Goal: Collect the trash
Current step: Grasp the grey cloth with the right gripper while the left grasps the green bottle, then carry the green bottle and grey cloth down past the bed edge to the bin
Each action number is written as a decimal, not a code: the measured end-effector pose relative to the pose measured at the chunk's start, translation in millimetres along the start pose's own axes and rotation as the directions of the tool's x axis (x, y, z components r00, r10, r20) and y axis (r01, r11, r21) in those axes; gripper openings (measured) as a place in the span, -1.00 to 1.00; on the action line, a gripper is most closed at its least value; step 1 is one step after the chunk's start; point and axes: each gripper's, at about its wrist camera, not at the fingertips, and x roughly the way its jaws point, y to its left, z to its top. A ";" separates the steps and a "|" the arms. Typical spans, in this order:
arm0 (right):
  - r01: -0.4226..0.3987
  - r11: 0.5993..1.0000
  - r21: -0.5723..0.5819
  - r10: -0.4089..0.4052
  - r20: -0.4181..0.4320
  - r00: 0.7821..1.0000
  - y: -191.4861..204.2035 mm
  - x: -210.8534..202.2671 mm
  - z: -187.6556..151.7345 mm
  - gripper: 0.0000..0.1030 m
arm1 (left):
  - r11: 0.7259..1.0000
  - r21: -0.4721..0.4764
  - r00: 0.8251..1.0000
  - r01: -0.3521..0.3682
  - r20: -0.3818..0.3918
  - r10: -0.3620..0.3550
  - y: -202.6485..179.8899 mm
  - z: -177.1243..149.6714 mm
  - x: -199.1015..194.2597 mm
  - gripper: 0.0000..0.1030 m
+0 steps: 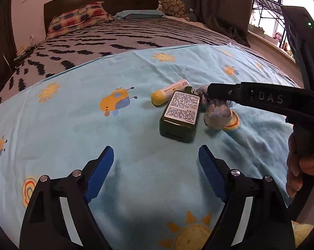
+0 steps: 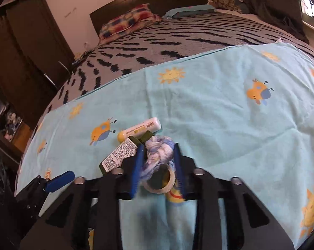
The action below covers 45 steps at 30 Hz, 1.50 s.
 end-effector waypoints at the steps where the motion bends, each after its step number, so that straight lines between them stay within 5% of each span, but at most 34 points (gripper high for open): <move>1: 0.006 1.000 -0.004 -0.006 0.013 1.000 -0.5 -3.6 0.1 -0.55 | 1.000 0.005 1.000 0.003 -0.004 -0.003 -1.3 2.8 3.2 0.48; 7: 0.048 0.999 0.007 -0.049 0.080 0.996 -14.8 -24.3 8.5 -0.58 | 0.999 0.029 0.999 0.015 -0.041 -0.013 -9.5 16.9 25.1 0.22; 12: 0.054 0.998 0.022 -0.056 0.080 0.995 -23.9 -31.2 8.4 -0.58 | 0.998 0.060 0.998 0.021 -0.060 -0.017 -18.9 29.4 40.9 0.19; 16: 0.084 0.996 0.006 -0.084 0.067 0.994 -25.8 -33.2 2.8 -0.58 | 0.996 0.082 0.998 0.032 -0.062 -0.027 -25.2 33.7 45.2 -0.11; 20: 0.090 0.996 -0.011 -0.088 0.080 0.993 -24.6 -46.7 -1.9 -0.58 | 0.996 0.090 0.999 0.029 -0.043 -0.025 -27.1 29.4 35.1 -0.14; 31: 0.078 0.993 -0.086 -0.064 0.148 0.987 -7.1 -118.7 -42.4 -0.58 | 0.999 0.005 0.999 0.038 0.032 -0.038 -11.8 -12.0 -58.2 -0.18; 45: 0.011 0.980 -0.197 0.026 0.186 0.982 31.9 -198.6 -155.7 -0.58 | 0.998 0.026 0.986 0.061 0.155 -0.065 -38.3 -119.6 -182.3 -0.18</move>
